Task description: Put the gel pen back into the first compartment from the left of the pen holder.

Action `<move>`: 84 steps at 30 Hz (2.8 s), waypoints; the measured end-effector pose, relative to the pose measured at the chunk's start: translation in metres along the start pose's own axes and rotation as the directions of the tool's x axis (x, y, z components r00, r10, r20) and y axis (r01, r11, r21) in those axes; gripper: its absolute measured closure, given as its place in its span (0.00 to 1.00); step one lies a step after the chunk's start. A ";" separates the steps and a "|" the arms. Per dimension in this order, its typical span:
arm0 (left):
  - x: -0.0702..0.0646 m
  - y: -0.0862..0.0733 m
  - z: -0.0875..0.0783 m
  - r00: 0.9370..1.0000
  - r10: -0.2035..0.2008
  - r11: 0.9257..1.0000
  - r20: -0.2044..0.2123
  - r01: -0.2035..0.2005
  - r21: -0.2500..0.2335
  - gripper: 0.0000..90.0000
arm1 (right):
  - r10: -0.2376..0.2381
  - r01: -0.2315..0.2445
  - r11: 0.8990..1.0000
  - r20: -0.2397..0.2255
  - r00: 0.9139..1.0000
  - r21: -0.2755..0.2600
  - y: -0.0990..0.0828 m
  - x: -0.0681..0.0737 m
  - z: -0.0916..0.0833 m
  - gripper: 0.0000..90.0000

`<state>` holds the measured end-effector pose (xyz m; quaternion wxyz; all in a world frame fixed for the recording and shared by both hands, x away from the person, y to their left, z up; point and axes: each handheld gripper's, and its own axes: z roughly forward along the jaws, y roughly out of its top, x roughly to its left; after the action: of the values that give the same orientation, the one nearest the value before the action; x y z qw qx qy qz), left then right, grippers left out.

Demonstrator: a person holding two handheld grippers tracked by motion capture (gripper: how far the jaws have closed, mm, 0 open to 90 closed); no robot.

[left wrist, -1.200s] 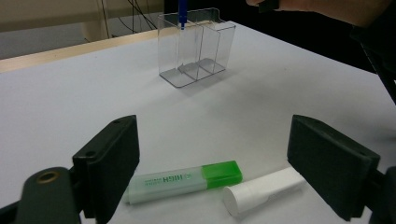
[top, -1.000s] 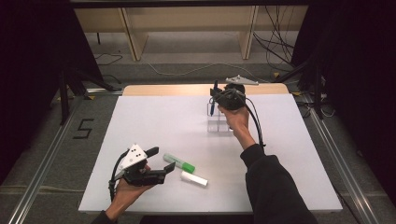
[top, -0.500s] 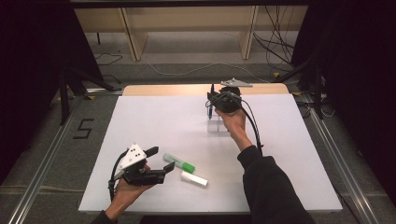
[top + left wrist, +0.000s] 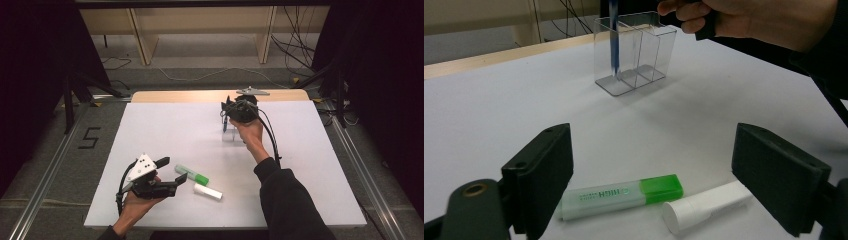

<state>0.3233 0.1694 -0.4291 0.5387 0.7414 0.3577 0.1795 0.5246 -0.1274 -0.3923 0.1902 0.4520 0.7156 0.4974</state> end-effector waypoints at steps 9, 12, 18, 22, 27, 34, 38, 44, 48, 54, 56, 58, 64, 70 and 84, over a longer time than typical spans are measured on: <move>0.003 0.000 -0.001 1.000 -0.018 1.000 -0.001 0.018 -0.001 0.18 | 0.032 -0.032 0.999 0.020 0.999 0.015 -0.003 -0.002 -0.020 0.35; 0.003 0.000 0.000 1.000 -0.018 1.000 -0.003 0.018 0.001 0.18 | 0.033 -0.033 0.999 0.005 0.999 0.003 -0.006 -0.003 -0.031 0.33; 0.003 0.000 0.000 1.000 -0.024 1.000 -0.007 0.024 -0.002 0.17 | 0.002 -0.003 1.000 -0.037 0.999 -0.015 -0.012 -0.002 -0.053 0.31; 0.004 0.000 0.000 1.000 -0.023 1.000 -0.011 0.023 -0.001 0.18 | -0.015 0.014 1.000 -0.078 0.997 -0.015 -0.018 0.002 -0.066 0.30; 0.004 -0.001 0.000 1.000 -0.019 1.000 -0.013 0.019 0.000 0.18 | -0.029 0.027 0.999 -0.127 0.991 -0.018 -0.028 0.006 -0.079 0.29; 0.005 -0.001 0.001 1.000 -0.018 1.000 -0.016 0.018 0.010 0.17 | -0.051 0.053 0.999 -0.162 0.985 0.006 -0.047 0.009 -0.091 0.28; 0.006 -0.001 0.000 1.000 -0.011 1.000 -0.021 0.011 0.010 0.17 | -0.057 0.062 0.998 -0.169 0.984 0.028 -0.054 0.009 -0.095 0.28; 0.007 -0.001 0.000 1.000 -0.011 1.000 -0.020 0.011 0.013 0.17 | -0.057 0.063 0.998 -0.171 0.984 0.028 -0.059 0.009 -0.101 0.28; 0.008 0.000 0.001 1.000 -0.002 1.000 -0.015 0.002 0.029 0.17 | -0.061 0.070 0.997 -0.183 0.981 0.039 -0.064 0.011 -0.104 0.28; 0.012 0.005 0.002 1.000 0.009 0.998 -0.004 -0.009 0.060 0.17 | -0.061 0.072 0.996 -0.193 0.979 0.049 -0.071 0.012 -0.111 0.28; 0.012 0.007 0.003 1.000 0.015 0.997 0.001 -0.015 0.078 0.17 | -0.066 0.077 0.996 -0.196 0.978 0.046 -0.074 0.011 -0.113 0.28; 0.013 0.008 0.005 1.000 0.027 0.995 -0.003 -0.026 0.091 0.17 | -0.062 0.074 0.996 -0.198 0.978 0.052 -0.076 0.011 -0.115 0.28; 0.014 0.013 0.013 0.998 0.059 0.989 0.005 -0.059 0.136 0.17 | -0.066 0.075 0.997 -0.210 0.976 0.036 -0.083 0.010 -0.123 0.28; 0.015 0.019 0.017 0.997 0.078 0.982 0.021 -0.081 0.169 0.17 | -0.070 0.076 0.997 -0.219 0.973 0.020 -0.092 0.010 -0.135 0.27; 0.023 0.038 0.042 0.976 0.213 0.920 0.050 -0.218 0.325 0.18 | -0.080 0.086 0.996 -0.231 0.970 0.014 -0.107 0.008 -0.155 0.27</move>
<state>0.3791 0.1523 -0.4117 0.3871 0.8566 0.2953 0.1705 0.3592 -0.2144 -0.4187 0.1213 0.3633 0.7569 0.5295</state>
